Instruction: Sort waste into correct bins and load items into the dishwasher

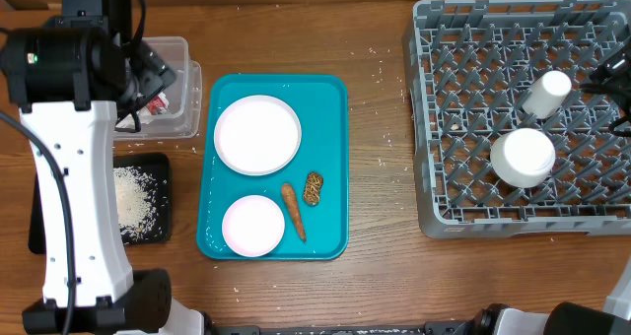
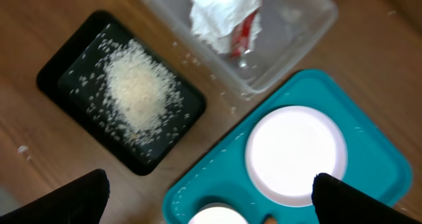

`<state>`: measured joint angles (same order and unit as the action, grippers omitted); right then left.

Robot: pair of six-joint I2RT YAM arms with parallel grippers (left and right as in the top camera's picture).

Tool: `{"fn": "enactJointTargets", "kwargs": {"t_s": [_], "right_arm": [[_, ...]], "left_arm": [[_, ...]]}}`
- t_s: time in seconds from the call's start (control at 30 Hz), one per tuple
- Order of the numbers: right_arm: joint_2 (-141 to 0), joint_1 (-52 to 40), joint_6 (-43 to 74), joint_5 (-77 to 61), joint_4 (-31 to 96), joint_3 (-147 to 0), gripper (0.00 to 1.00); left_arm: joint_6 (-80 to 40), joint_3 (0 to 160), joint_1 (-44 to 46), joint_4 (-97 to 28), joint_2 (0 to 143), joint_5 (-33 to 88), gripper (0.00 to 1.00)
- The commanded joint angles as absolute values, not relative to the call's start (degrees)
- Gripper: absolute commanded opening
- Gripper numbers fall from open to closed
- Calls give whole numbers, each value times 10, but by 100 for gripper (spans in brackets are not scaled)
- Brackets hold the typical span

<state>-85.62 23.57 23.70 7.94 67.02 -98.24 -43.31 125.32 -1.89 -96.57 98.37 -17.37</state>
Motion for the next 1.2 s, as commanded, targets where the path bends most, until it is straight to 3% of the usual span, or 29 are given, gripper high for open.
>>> {"fn": "enactJointTargets", "kwargs": {"t_s": [0.0,0.23,0.93,1.03,1.07,1.17], "right_arm": [[-853,237,234,85,668,-986,100],[-853,237,234,85,668,-986,100],[-853,237,243,56,644,-986,100],[-853,237,243,-68,667,-986,100],[-853,235,239,-179,669,-986,100],[-853,192,114,-369,699,-986,100]], "left_arm": [[-424,1196,-56,-966,991,-165,100],[-441,1110,-103,-941,991,-164,100],[-453,1108,-125,-861,991,-204,100],[-460,1108,-141,-856,991,-203,100],[-470,1108,-149,-856,991,-195,100],[-517,1107,-182,-856,991,-179,100]]}}
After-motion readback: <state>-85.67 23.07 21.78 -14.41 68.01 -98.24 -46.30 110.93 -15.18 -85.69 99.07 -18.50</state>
